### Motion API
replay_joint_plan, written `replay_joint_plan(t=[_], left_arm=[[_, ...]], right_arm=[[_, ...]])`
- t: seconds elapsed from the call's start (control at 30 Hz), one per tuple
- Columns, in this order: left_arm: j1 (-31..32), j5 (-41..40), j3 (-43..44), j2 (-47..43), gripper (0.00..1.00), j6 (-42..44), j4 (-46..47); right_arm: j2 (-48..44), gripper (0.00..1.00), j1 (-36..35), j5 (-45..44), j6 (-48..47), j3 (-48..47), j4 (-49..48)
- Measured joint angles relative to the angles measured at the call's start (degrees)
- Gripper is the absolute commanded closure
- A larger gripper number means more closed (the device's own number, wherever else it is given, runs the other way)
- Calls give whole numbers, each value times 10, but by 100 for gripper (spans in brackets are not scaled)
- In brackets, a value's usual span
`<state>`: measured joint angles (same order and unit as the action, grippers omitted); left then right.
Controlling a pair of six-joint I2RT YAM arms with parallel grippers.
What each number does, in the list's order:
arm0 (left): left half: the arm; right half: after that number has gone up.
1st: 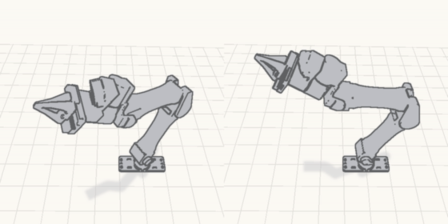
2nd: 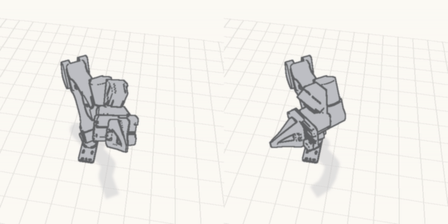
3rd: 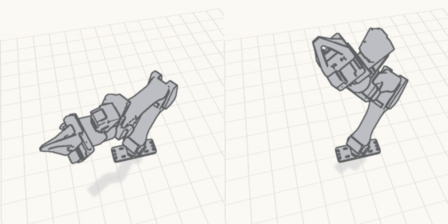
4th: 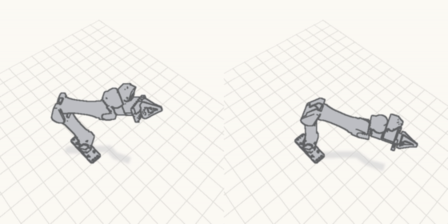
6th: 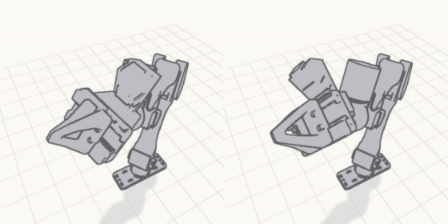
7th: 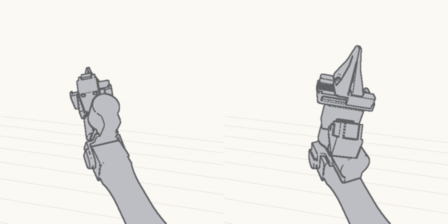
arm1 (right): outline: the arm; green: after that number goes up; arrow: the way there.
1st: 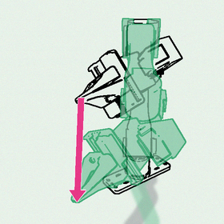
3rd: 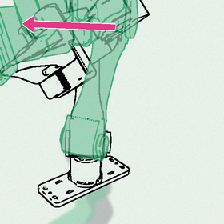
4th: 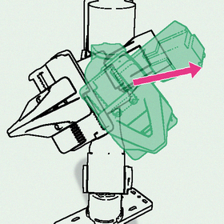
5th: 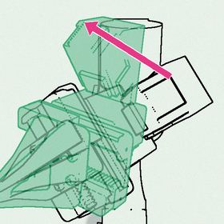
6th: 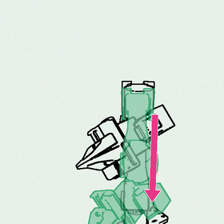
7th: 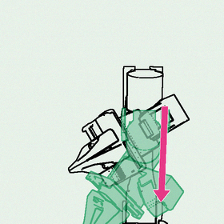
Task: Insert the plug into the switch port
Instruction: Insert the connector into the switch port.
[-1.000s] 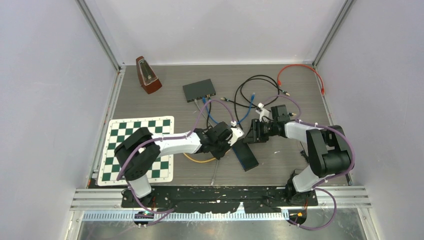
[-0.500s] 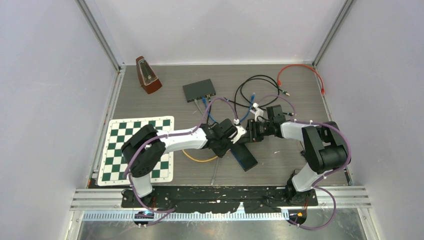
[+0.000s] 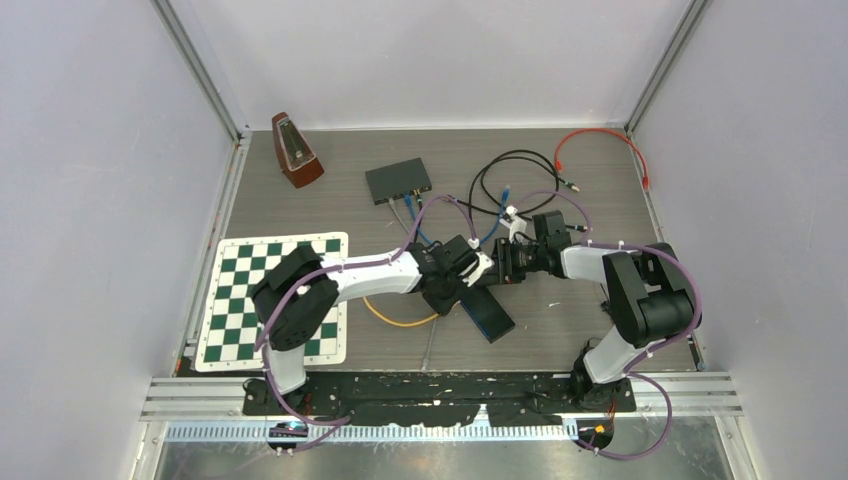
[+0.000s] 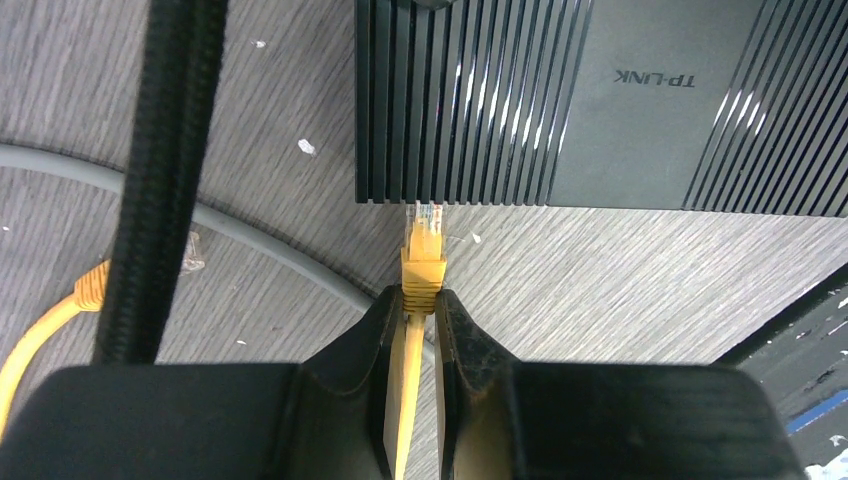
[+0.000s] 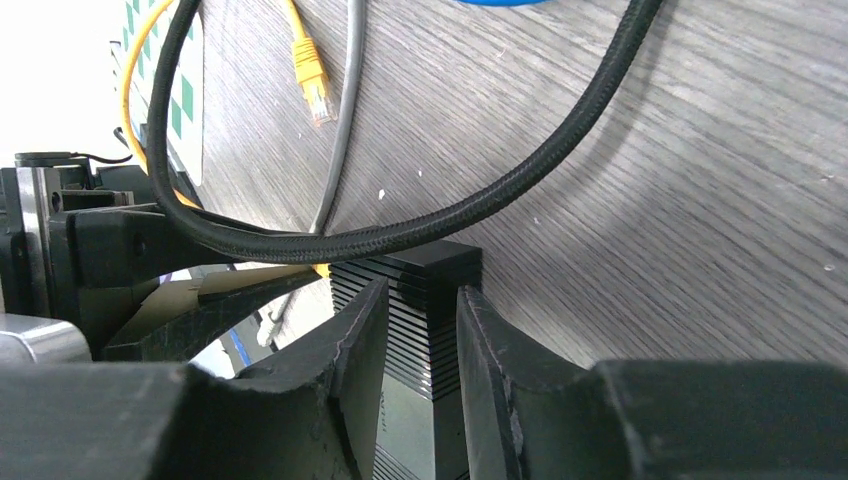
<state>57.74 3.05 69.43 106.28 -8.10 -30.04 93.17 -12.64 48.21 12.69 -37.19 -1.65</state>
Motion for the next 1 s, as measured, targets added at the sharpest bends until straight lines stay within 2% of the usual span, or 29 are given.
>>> replay_joint_plan(t=[0.43, 1.0], left_arm=[[0, 7, 37, 26, 100, -16, -45], [3, -35, 39, 25, 100, -39, -55]], right_arm=[[6, 63, 0, 13, 9, 6, -14], [21, 63, 0, 18, 20, 6, -19]])
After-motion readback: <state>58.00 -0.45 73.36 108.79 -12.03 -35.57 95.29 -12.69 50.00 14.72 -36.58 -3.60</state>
